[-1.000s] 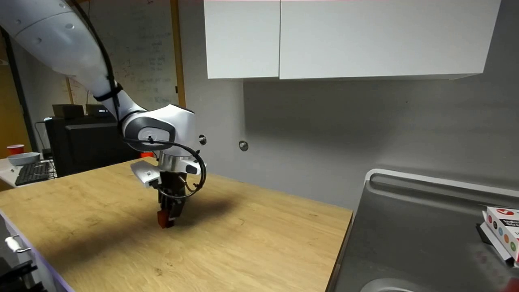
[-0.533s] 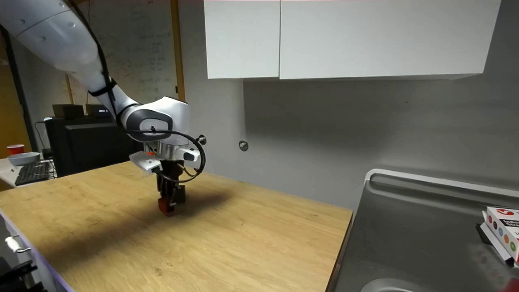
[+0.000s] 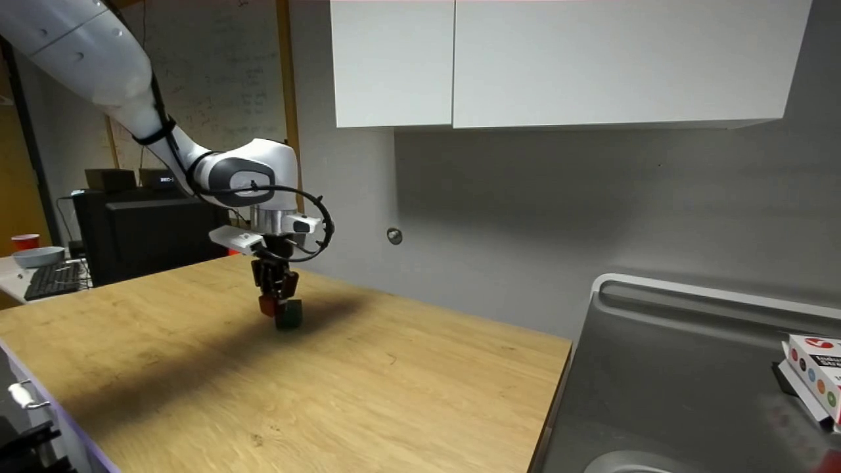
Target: Put the orange block on the green one
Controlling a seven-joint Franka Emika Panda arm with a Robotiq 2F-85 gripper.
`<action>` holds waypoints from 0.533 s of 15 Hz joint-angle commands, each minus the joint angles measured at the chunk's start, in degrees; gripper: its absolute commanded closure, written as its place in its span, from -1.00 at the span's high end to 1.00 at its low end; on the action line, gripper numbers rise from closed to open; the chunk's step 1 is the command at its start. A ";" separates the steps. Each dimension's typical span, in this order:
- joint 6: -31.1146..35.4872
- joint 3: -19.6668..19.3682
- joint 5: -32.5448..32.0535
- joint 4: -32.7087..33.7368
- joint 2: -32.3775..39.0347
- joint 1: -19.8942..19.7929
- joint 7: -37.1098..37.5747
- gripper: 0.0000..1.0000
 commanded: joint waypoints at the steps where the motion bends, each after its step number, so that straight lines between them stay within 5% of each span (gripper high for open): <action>1: -2.26 0.60 -2.59 3.26 0.58 0.53 2.09 -0.63; 8: -3.56 1.51 -3.31 6.94 2.54 1.36 1.97 -0.63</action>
